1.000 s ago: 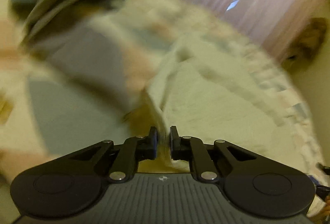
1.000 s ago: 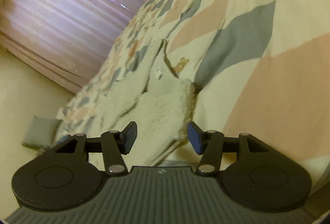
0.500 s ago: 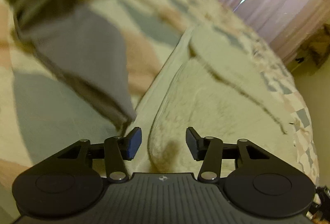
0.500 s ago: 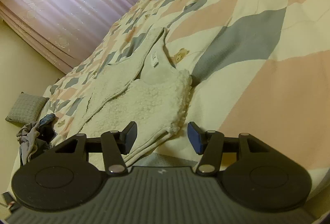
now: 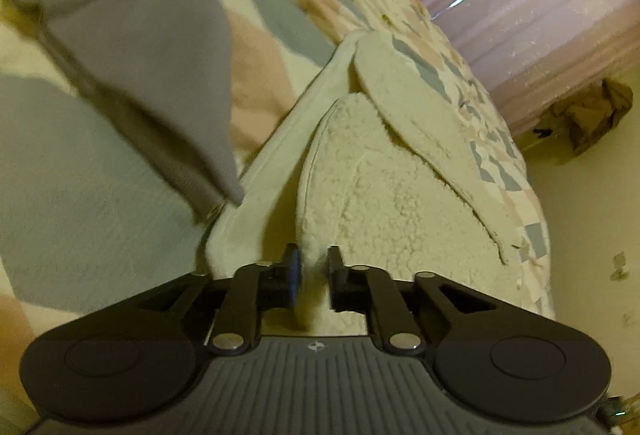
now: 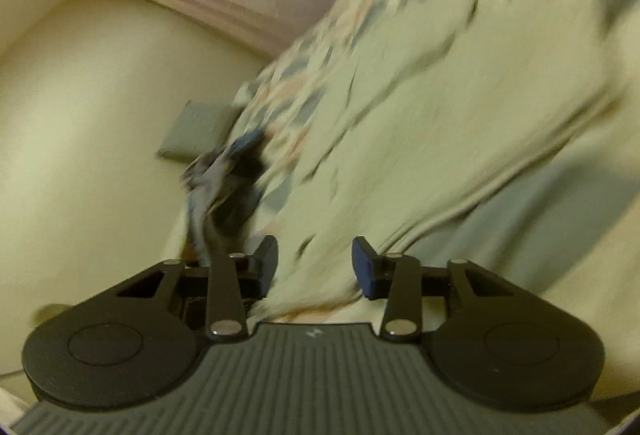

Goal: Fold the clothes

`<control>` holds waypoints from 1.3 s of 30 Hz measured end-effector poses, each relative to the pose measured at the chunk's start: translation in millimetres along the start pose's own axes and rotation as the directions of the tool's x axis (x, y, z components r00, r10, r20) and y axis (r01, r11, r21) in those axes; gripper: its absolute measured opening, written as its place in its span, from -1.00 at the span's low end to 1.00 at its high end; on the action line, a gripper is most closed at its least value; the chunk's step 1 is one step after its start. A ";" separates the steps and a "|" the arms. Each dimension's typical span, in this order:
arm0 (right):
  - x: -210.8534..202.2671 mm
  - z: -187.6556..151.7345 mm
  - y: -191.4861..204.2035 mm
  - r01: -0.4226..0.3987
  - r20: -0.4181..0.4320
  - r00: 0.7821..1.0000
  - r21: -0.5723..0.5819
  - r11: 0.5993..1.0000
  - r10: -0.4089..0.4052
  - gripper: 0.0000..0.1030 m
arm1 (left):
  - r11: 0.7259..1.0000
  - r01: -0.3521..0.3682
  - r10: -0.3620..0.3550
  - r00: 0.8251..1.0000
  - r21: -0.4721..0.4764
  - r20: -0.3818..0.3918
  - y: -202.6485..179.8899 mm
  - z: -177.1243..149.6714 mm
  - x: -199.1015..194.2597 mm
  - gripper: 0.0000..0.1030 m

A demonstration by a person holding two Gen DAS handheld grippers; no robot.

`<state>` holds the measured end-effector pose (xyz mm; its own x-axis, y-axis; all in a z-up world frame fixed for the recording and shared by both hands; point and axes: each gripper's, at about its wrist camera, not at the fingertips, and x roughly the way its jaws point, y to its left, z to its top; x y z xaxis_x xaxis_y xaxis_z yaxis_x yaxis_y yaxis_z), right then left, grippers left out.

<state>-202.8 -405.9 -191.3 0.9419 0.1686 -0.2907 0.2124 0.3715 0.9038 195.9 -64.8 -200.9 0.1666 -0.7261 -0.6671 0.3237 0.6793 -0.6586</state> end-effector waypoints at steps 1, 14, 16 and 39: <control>12.0 -1.7 -7.5 -0.023 -0.014 1.000 0.070 0.997 0.024 -0.27 | 1.000 0.016 -0.017 1.000 -0.024 -0.008 4.1 0.5 0.4 -0.50; 53.8 -9.4 -30.9 0.127 -0.055 0.991 0.210 0.969 -0.118 -0.59 | 0.992 0.087 -0.089 0.996 -0.088 -0.022 21.4 4.1 16.3 -0.40; 60.2 -9.6 -32.1 0.146 -0.059 0.989 0.208 0.967 -0.136 -0.59 | 0.992 0.092 -0.094 0.995 -0.083 -0.029 20.1 7.1 20.6 -0.41; 53.2 -32.7 -24.5 0.152 -0.078 0.986 0.088 0.984 -0.146 -0.87 | 0.994 0.078 -0.080 0.996 0.070 0.030 42.5 -20.7 0.7 -0.82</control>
<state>-166.5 -376.1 -239.1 0.8777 0.1834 -0.4428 0.3755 0.3109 0.8731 190.6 -34.2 -236.5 0.1680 -0.7813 -0.6011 0.4003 0.6113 -0.6827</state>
